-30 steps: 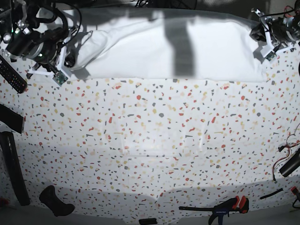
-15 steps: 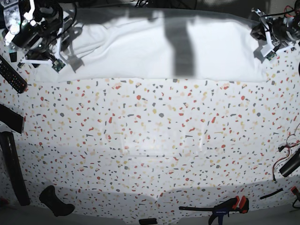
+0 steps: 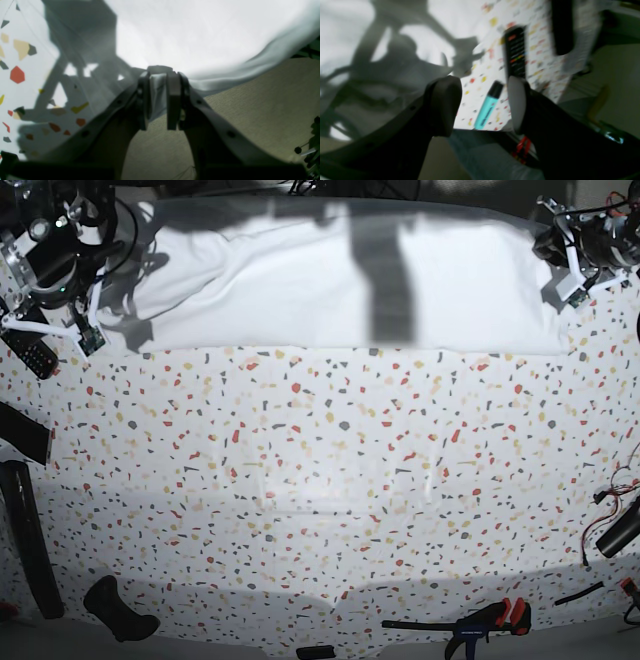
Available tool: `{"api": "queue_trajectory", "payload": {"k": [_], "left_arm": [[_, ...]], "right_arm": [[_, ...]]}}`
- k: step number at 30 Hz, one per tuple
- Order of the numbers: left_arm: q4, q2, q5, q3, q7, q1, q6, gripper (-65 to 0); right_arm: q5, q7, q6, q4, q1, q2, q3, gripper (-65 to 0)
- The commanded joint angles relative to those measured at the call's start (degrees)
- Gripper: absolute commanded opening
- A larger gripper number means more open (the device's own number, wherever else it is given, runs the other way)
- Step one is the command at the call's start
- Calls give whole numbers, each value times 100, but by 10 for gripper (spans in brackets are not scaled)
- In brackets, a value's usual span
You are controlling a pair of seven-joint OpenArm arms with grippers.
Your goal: Fold the T-shirt properly
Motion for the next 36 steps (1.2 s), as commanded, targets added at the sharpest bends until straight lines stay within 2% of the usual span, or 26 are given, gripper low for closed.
{"api": "queue_trajectory", "payload": {"k": [1,3,5,7,9,10,12,15,21,28,34,36], "left_arm": [[66,-101,33,-44,26,0,4,-533],[66,-103,136,-46,13,0,4,-533],[66,-101,142,-46,13,-2,4,-533],[66,-101,118,-44,-7,0,4,-533],[66,-101,125,-46,-7,0,7,-533],[66,-101,125,-46,-7,0,7,-533],[66,-101,125,-46,-9,0,4,-533],[66,-98,122,-44,-39,0,7,-533],[66,-101,125,-44,-74,0,7,-533],[68,-101,125,-44,-188,-9,7,-533],[68,-105,131,-46,-131,-391,9,-533],[68,-105,131,-46,70,-588,35,-533]], "right_arm": [[-190,96,-144,195,20,120,46,-317],[-293,389,-330,407,22,142,48,-317],[-7,763,-516,612,17,136,46,-317],[807,1080,-520,741,15,138,46,-317],[1847,1102,-503,741,7,111,39,-318],[2079,1027,-378,734,-22,39,35,-318],[2114,907,-70,721,-116,-153,35,-318],[2116,922,92,621,-321,-275,35,-318],[2116,1320,101,-455,-402,-278,35,-318],[2114,1320,153,-1834,-76,-278,35,-318],[2120,1318,153,-2011,197,-278,35,-318],[2118,1320,153,-2011,210,-275,35,-318]]}}
